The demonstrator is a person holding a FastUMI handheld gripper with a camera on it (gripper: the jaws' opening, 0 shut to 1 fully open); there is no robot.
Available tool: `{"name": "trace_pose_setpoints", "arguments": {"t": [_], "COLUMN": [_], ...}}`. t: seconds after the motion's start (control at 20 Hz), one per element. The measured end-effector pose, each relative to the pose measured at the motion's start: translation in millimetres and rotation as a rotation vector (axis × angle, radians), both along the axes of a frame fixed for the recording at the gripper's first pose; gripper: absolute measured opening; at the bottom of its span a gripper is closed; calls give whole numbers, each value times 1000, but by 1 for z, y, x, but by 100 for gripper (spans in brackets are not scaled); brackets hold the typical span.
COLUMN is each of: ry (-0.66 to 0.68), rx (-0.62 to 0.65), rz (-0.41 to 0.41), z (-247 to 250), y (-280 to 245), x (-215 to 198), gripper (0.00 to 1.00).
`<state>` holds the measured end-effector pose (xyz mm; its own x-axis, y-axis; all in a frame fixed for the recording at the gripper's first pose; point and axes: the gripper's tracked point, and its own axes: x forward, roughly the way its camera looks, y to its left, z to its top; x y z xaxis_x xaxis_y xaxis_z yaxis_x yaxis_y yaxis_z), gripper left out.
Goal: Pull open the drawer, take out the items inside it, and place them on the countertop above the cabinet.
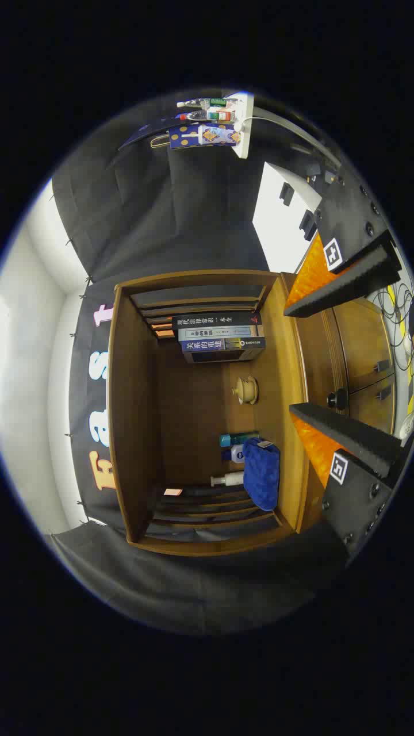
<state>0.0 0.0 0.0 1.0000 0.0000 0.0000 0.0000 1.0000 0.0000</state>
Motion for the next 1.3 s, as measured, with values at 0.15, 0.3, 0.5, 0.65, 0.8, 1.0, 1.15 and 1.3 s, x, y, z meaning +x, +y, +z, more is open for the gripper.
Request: {"name": "trace_pose_setpoints", "arguments": {"t": [0.15, 0.3, 0.5, 0.65, 0.8, 1.0, 1.15, 1.3], "ry": [7, 1, 8, 4, 6, 12, 8, 19], "rx": [2, 4, 14, 22, 29, 45, 60, 69], "rz": [7, 3, 3, 2, 3, 15, 28, 57], "z": [-1, 0, -2, -2, -3, -10, -17, -35], "y": [-2, -4, -5, -7, -6, -2, 4, 18], "x": [-1, -2, -3, -3, -2, 0, 6, 18], "gripper": [98, 98, 98, 98, 98, 99, 99, 99]}}
